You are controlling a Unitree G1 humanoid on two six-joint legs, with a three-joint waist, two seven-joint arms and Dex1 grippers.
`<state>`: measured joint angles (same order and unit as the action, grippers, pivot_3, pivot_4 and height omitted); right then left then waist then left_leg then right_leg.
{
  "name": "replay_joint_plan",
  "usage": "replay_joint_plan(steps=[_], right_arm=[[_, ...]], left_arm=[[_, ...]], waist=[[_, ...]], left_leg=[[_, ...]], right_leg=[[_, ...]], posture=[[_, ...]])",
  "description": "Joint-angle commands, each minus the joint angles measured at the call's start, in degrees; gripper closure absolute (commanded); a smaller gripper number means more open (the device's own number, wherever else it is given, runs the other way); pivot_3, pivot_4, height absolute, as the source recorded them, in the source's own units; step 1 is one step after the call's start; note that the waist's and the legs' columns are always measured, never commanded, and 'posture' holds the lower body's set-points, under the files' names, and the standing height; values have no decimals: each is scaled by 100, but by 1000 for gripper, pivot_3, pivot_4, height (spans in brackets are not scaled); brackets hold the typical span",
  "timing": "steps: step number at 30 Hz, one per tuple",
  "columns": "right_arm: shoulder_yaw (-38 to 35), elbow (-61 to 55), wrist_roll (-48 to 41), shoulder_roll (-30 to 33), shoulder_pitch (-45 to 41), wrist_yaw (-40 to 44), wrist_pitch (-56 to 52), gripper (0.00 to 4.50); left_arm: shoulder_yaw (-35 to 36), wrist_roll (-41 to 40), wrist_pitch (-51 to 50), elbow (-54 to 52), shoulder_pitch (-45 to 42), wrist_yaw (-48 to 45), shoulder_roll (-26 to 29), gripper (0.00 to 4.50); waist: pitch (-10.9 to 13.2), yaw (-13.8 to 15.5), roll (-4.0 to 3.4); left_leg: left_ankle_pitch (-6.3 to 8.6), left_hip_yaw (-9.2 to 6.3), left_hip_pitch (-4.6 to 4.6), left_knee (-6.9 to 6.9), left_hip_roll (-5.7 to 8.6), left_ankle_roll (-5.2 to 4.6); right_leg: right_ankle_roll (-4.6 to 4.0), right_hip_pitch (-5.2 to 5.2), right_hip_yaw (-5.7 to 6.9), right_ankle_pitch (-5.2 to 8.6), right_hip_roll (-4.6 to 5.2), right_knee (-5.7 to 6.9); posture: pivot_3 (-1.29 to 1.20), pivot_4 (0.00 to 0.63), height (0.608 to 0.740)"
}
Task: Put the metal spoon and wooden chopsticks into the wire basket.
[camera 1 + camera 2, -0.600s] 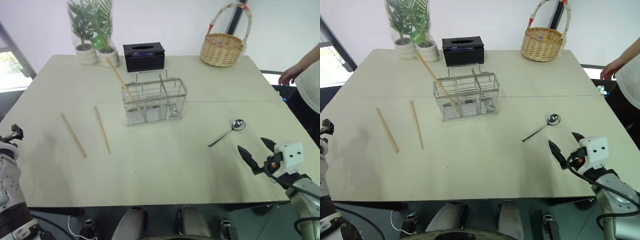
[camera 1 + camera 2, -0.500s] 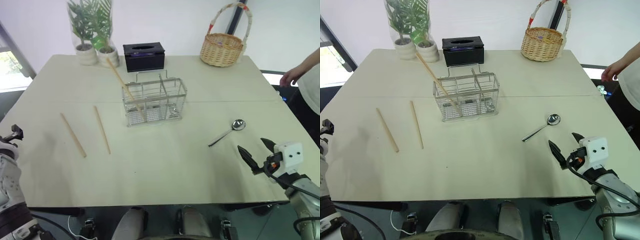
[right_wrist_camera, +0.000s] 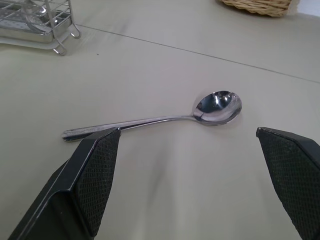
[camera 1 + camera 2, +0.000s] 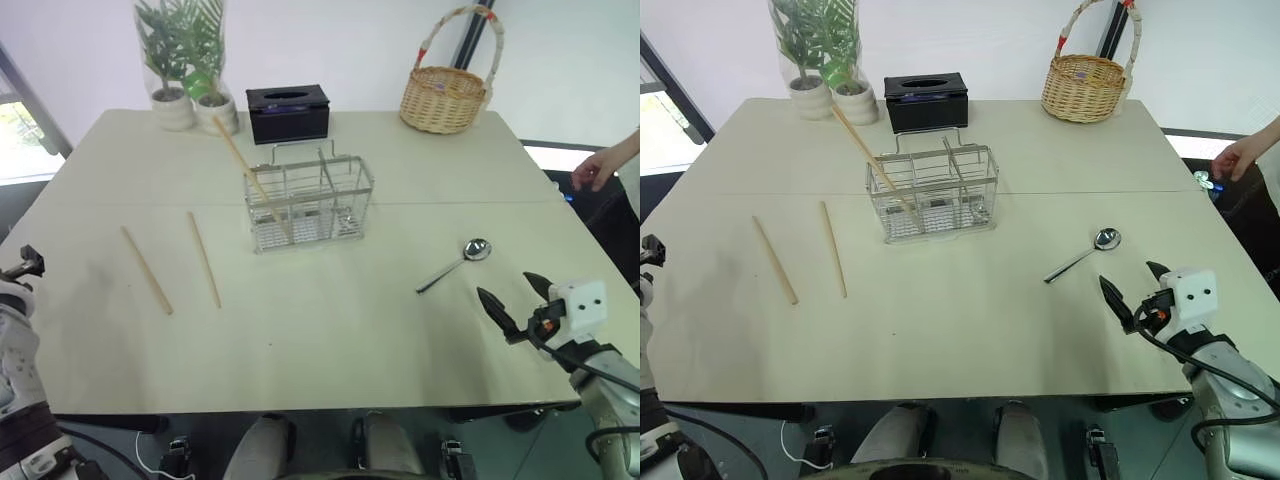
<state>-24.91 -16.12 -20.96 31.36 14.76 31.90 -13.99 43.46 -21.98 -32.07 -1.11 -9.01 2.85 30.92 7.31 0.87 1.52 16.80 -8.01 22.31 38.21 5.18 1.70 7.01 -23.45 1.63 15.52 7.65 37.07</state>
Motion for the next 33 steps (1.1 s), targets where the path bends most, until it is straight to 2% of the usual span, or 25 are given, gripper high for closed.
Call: replay_joint_plan(steps=[1,6,12,17,21,23,25,28,31,33], right_arm=[[-130,134,36,296,-250,183,194,0],[-46,277,54,738,-826,312,-7,0],[393,-114,277,882,-1372,-148,-905,0],[806,-1365,-28,27,-2108,-1743,-3577,0],[992,-2066,-103,-755,-2576,-2560,-5194,0],[1135,-2223,-47,-814,-2721,-2667,-5584,0],[1431,-2310,73,-466,-2752,-2396,-5273,0],[1869,-2068,420,620,-2746,-1350,-3837,0],[1962,-1046,688,1569,-3111,-194,-2330,0],[2269,-142,1019,2161,-3491,757,-929,0]], left_arm=[[-138,-156,-5,-453,-75,-332,175,114],[-548,-918,-593,-1136,81,-1365,277,114],[-994,-1805,-1219,-1999,344,-2672,821,114],[-1359,-2620,-1576,-2796,500,-3802,1427,114],[-1582,-2737,-1592,-2972,428,-3922,1541,114],[-1625,-2791,-1607,-2986,365,-3888,1516,114],[-1665,-2810,-1604,-2972,335,-3877,1521,114],[-1759,-2802,-1582,-2968,300,-3880,1531,114],[-1863,-2874,-1602,-3048,257,-3898,1514,114],[-1924,-2979,-1653,-3132,255,-3902,1495,114]], waist=[[0,0,0],[3,-4,-3],[4,-14,-3],[9,-7,-12],[14,13,-23],[15,6,-24],[18,5,-28],[27,-8,-39],[30,-31,-24],[33,-46,-22]], left_leg=[[0,0,0,0,0,0],[0,2,3,2,1,0],[-6,2,7,-2,-3,-11],[-8,2,17,-5,-6,-14],[-9,-3,13,-11,-5,-16],[-10,-3,14,-11,-4,-18],[-11,-3,14,-11,2,-19],[-8,6,11,-11,10,-25],[-5,15,5,-11,7,-30],[-6,20,1,-11,5,-31]], right_leg=[[0,0,1,0,0,0],[-1,1,1,0,2,-1],[-10,-6,2,4,2,0],[-40,-20,-2,19,3,2],[-48,-18,1,24,1,2],[-49,-19,1,24,1,1],[-48,-21,2,24,2,-3],[-46,-28,9,23,2,-15],[-37,-2,11,25,2,-18],[-36,1,11,24,3,-19]], posture=[[0,150,650],[0,150,650],[0,150,650],[0,150,650],[0,150,650],[0,150,650],[0,150,650],[0,150,650],[0,150,650],[0,150,650]])
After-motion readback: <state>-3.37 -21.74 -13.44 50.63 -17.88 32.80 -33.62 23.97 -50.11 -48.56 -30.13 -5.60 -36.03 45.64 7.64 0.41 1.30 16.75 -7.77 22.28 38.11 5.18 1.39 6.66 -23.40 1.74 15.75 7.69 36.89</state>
